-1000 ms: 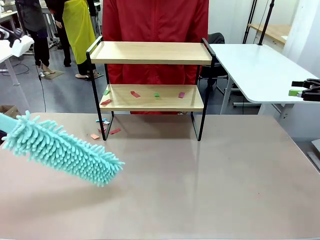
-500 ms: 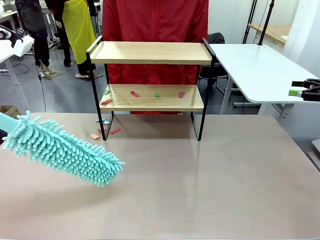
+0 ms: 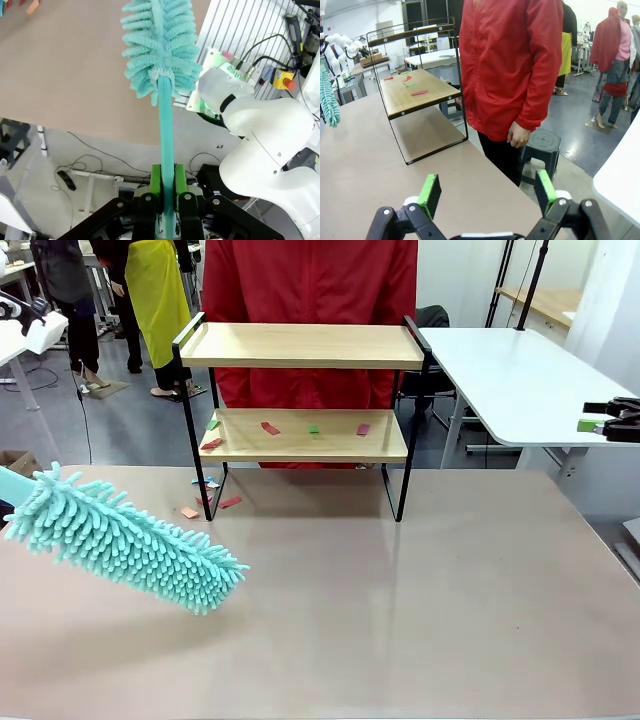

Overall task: Clean the shelf.
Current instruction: Clean the specific section of the Shelf indicated by the human with the Duster.

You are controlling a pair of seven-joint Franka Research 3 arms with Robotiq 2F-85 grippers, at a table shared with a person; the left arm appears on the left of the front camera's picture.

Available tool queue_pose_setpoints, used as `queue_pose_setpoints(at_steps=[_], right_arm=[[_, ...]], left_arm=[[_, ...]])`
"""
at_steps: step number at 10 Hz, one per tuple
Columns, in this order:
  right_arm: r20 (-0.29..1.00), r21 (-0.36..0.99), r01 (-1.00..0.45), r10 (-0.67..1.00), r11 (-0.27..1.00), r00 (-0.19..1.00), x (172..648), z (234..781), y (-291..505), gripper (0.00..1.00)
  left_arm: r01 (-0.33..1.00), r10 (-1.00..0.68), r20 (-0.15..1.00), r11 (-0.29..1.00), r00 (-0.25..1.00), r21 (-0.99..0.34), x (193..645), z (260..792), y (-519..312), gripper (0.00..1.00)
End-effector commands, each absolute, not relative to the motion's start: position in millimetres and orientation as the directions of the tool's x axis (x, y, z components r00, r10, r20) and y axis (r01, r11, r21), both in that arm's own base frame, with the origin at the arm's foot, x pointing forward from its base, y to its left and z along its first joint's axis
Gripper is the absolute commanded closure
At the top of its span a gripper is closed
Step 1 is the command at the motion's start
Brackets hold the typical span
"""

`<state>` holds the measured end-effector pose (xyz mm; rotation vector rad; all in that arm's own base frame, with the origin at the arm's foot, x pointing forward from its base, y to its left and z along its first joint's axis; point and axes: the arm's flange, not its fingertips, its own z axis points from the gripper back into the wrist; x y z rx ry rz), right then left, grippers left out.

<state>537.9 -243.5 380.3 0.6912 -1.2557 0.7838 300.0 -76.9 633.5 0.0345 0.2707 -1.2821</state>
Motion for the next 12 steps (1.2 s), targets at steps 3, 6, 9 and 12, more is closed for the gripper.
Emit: queue_pose_setpoints(at_steps=[3, 6, 9, 12], right_arm=[[0.980, 0.038, -0.814, 0.138, 0.579, 0.144, 539.1, 388.6, -240.4, 0.00], [0.980, 0.038, -0.814, 0.138, 0.579, 0.144, 539.1, 388.6, -240.4, 0.00], [0.980, 0.038, -0.814, 0.138, 0.579, 0.144, 539.1, 388.6, -240.4, 0.00], [0.980, 0.038, -0.814, 0.138, 0.579, 0.144, 539.1, 388.6, -240.4, 0.00]], left_arm=[[0.950, -0.943, -0.212, 0.286, 0.256, -0.128, 295.1, 632.3, -76.5, 0.87], [0.950, -0.943, -0.212, 0.286, 0.256, -0.128, 295.1, 632.3, -76.5, 0.87], [0.950, -0.943, -0.212, 0.286, 0.256, -0.128, 295.1, 632.3, -76.5, 0.87], [0.950, -0.943, -0.212, 0.286, 0.256, -0.128, 295.1, 632.3, -76.5, 0.87]])
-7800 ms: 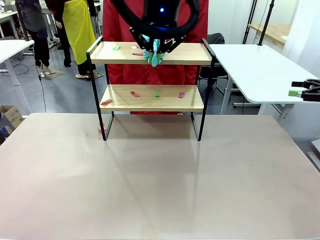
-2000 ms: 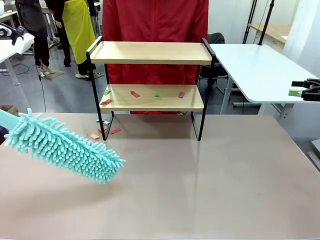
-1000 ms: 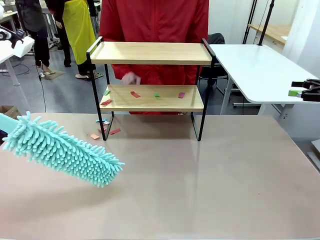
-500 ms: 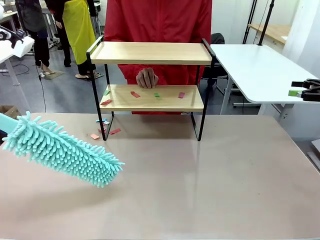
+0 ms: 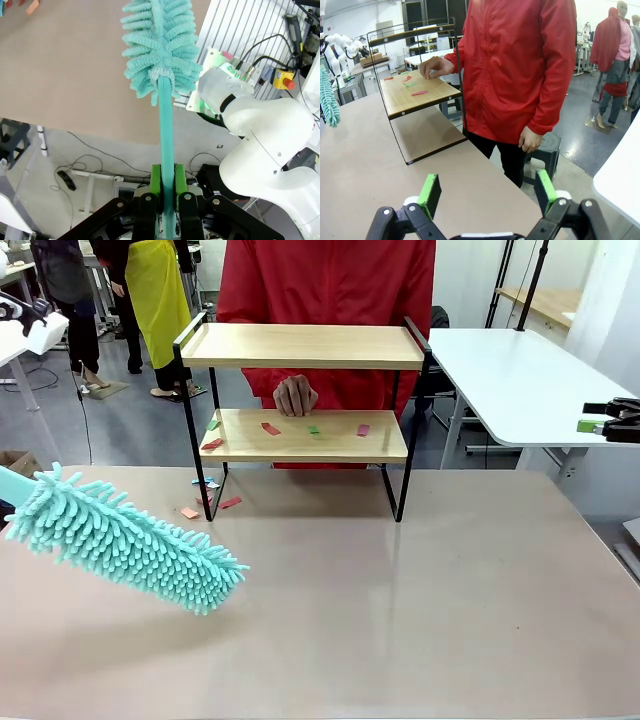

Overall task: Clean the shelf.
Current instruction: Clean the specific section of the Shelf indicated by the human with the Duster.

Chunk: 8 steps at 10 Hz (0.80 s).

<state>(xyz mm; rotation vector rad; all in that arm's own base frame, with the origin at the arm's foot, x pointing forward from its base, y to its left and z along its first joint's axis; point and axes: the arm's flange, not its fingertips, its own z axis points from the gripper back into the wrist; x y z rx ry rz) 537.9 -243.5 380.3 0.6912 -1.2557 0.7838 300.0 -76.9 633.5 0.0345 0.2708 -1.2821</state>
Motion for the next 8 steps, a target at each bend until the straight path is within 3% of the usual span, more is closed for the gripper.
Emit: queue_pose_setpoints(at_steps=[1, 6, 8], right_arm=[[0.980, 0.038, -0.814, 0.138, 0.579, 0.144, 539, 389, -240, 0.00], [0.980, 0.038, -0.814, 0.138, 0.579, 0.144, 539, 389, -240, 0.00], [0.980, 0.038, -0.814, 0.138, 0.579, 0.144, 539, 389, -240, 0.00]], left_arm=[[0.950, -0.943, -0.212, 0.286, 0.256, -0.128, 295, 632, -76, 0.87], [0.949, -0.941, -0.219, 0.289, 0.258, -0.125, 300, 633, -77, 0.87], [0.950, -0.961, -0.130, 0.263, 0.243, -0.166, 316, 633, -92, 0.87]])
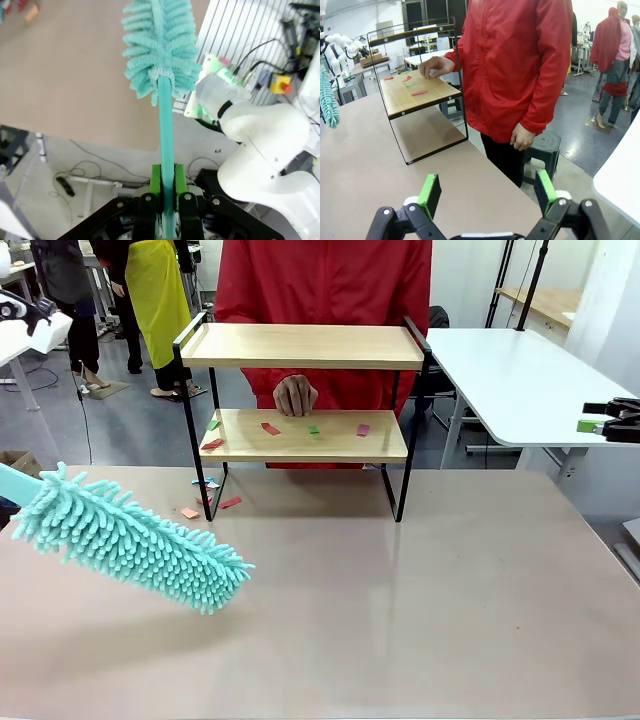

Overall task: Clean the shelf.
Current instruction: Clean the specific section of the Shelf indicated by the human with the Duster.

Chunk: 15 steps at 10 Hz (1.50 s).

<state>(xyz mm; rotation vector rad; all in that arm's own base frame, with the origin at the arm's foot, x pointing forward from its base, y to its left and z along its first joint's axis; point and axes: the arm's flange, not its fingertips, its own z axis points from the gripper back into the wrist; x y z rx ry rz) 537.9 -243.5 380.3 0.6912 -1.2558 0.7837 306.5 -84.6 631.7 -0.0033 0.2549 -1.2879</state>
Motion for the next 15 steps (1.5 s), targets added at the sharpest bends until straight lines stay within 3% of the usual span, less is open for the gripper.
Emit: queue_pose_setpoints(at_steps=[1, 3, 5, 8, 10, 11, 13, 15], right_arm=[[0.980, 0.038, -0.814, 0.138, 0.579, 0.144, 539, 389, -240, 0.00], [0.980, 0.038, -0.814, 0.138, 0.579, 0.144, 539, 389, -240, 0.00], [0.980, 0.038, -0.814, 0.138, 0.579, 0.144, 539, 389, -240, 0.00], [0.980, 0.038, -0.814, 0.138, 0.579, 0.144, 539, 389, -240, 0.00], [0.980, 0.038, -0.814, 0.138, 0.579, 0.144, 539, 389, -240, 0.00], [0.980, 0.038, -0.814, 0.138, 0.579, 0.144, 539, 389, -240, 0.00], [0.980, 0.038, -0.814, 0.138, 0.579, 0.144, 539, 389, -240, 0.00], [0.980, 0.038, -0.814, 0.138, 0.579, 0.144, 539, 389, -240, 0.00]], left_arm=[[0.959, -0.974, -0.081, 0.225, 0.213, -0.174, 321, 629, -101, 0.87], [0.963, -0.975, 0.042, 0.206, 0.216, -0.171, 327, 630, -130, 0.87], [0.935, -0.928, 0.168, 0.299, 0.332, -0.192, 313, 634, -162, 0.87], [0.829, -0.818, 0.189, 0.488, 0.543, -0.271, 301, 637, -211, 0.87], [0.662, -0.655, 0.143, 0.681, 0.742, -0.314, 298, 637, -252, 0.87], [0.605, -0.594, 0.140, 0.734, 0.792, -0.308, 299, 631, -274, 0.87], [0.589, -0.537, 0.243, 0.750, 0.808, -0.301, 303, 624, -303, 0.87], [0.506, -0.427, 0.328, 0.837, 0.843, -0.211, 304, 623, -321, 0.87]])
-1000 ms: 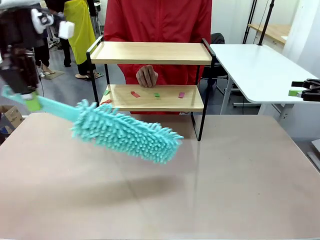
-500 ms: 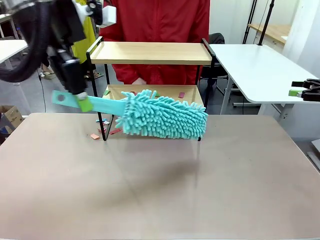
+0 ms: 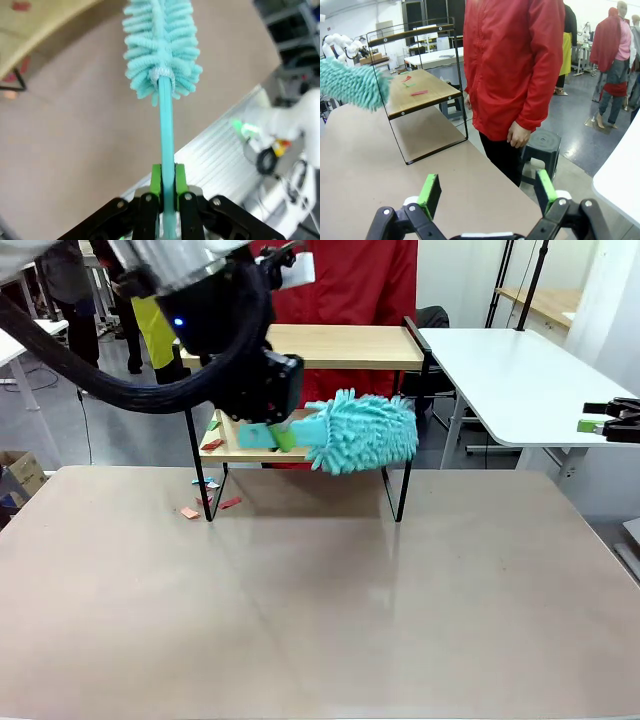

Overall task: Clean the shelf.
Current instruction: Clean the specific section of the Shelf indicated by the human with the Duster.

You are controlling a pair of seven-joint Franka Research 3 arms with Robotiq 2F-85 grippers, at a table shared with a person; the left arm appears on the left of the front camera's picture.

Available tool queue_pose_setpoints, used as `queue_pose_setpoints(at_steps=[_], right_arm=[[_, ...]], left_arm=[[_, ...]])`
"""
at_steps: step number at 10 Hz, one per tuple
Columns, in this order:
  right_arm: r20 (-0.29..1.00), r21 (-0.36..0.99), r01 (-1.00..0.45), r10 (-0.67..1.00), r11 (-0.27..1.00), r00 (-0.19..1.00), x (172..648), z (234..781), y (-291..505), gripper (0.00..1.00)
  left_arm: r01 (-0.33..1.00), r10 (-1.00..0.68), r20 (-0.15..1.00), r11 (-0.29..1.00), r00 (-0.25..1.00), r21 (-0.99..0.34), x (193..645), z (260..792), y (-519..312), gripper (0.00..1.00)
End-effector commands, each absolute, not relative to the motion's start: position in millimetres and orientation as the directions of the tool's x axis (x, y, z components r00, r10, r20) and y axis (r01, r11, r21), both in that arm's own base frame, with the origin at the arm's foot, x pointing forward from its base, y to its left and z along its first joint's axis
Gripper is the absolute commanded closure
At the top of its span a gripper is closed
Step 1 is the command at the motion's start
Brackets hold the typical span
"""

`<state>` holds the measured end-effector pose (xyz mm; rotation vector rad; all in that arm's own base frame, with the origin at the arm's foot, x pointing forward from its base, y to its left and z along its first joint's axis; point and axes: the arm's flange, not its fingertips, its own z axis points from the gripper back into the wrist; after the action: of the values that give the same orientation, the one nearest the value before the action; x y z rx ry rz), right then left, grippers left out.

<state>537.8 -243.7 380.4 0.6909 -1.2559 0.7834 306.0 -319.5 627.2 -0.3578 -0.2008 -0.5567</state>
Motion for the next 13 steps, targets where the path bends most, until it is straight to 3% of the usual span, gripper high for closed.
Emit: queue_pose_setpoints(at_steps=[1, 9, 13], right_arm=[[0.980, 0.038, -0.814, 0.138, 0.579, 0.144, 539, 389, -240, 0.00], [0.980, 0.038, -0.814, 0.138, 0.579, 0.144, 539, 389, -240, 0.00], [0.980, 0.038, -0.814, 0.138, 0.579, 0.144, 539, 389, -240, 0.00]], left_arm=[[0.470, -0.397, 0.329, 0.864, 0.857, -0.180, 306, 624, -329, 0.87], [0.345, -0.277, 0.409, 0.933, 0.869, -0.100, 351, 604, -405, 0.87], [0.306, -0.278, 0.443, 0.952, 0.852, 0.008, 375, 589, -464, 0.87]])
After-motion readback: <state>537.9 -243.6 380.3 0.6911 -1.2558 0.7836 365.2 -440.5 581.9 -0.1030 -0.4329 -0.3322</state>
